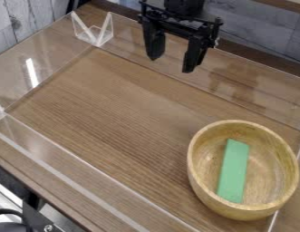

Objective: Move green object from inside the wooden bowl to the table next to it

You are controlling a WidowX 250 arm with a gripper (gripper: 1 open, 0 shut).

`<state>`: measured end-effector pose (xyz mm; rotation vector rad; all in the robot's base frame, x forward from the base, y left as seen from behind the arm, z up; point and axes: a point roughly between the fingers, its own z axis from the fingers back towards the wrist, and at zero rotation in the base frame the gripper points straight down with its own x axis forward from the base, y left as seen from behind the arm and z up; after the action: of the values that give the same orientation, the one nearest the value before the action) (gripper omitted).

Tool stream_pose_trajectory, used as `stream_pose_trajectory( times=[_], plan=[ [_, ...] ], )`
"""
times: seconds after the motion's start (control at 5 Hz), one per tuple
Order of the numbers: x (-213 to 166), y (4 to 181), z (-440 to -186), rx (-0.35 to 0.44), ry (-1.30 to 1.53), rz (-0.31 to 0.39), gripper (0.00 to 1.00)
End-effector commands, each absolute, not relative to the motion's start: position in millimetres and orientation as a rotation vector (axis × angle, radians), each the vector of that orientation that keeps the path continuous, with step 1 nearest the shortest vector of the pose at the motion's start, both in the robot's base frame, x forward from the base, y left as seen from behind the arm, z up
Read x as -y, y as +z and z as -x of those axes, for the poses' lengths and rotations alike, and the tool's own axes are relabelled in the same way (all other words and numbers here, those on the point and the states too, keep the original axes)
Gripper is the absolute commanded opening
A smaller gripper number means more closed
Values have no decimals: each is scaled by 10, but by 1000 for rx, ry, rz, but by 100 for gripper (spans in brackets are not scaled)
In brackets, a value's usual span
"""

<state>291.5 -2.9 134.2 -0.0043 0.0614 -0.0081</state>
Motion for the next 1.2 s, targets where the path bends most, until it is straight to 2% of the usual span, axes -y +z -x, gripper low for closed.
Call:
stream_pose_trajectory(
  times=[0.0,0.2,0.6,1.0],
  plan=[
    [67,1262,-2864,-86,-20,13,100],
    [305,1194,-2749,-91,-14,37,100],
    [659,1061,-2624,-35,-76,82,100],
    [1037,1215,-2577,47,89,122,100]
  ],
)
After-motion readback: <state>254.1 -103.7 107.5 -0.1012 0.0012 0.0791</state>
